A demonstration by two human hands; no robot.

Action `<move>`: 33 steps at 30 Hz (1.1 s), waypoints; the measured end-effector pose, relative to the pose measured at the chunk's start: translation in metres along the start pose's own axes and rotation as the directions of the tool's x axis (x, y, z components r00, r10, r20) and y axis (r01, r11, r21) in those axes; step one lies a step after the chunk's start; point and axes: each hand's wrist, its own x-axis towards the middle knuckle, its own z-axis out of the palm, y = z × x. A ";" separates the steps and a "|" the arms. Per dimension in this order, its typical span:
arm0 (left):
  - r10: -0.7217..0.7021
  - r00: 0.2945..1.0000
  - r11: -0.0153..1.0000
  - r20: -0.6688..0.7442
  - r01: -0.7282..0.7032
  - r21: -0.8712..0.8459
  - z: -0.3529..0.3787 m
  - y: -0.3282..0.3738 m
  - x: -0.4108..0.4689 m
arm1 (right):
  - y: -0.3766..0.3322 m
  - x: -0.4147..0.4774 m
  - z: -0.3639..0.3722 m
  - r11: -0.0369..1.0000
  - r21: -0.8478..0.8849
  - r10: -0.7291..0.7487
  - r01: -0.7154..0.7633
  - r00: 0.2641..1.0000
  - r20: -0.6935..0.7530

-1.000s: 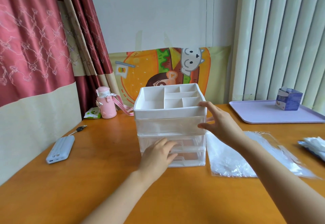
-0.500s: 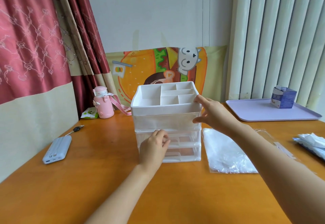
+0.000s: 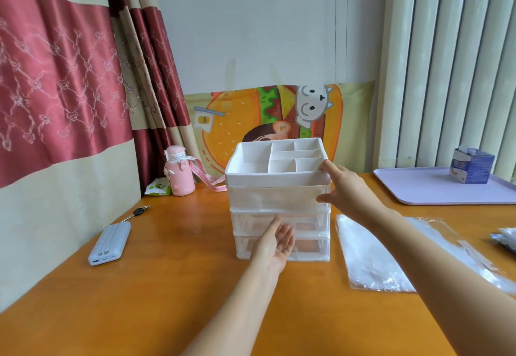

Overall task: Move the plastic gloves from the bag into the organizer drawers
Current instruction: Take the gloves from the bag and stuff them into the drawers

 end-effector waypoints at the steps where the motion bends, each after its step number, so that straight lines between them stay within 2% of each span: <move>1: 0.007 1.000 1.000 -0.009 -0.007 -0.002 0.001 -0.001 -0.001 | 0.000 0.001 0.001 1.000 -0.004 0.009 -0.009 1.000 -0.002; 13: -0.002 0.999 1.000 -0.041 0.003 0.019 -0.013 -0.029 -0.045 | -0.001 0.015 0.000 0.996 -0.081 0.045 -0.043 0.999 0.020; 22: -0.030 0.998 0.998 -0.049 0.032 0.047 -0.021 -0.039 -0.076 | -0.004 0.014 0.002 0.995 -0.060 0.084 -0.083 0.996 0.016; 28: 0.004 0.998 0.998 -0.065 0.001 0.070 -0.030 -0.035 -0.082 | -0.003 0.008 0.000 0.996 -0.022 0.084 -0.083 0.996 0.038; 31: 0.013 0.998 0.993 -0.066 -0.005 0.121 -0.032 -0.036 -0.084 | -0.001 0.007 -0.001 0.997 0.028 0.073 -0.075 0.994 0.082; 33: -0.021 1.000 0.977 -0.015 0.023 0.210 -0.030 -0.043 -0.088 | 0.002 0.002 -0.008 0.996 0.059 0.059 -0.065 0.993 0.105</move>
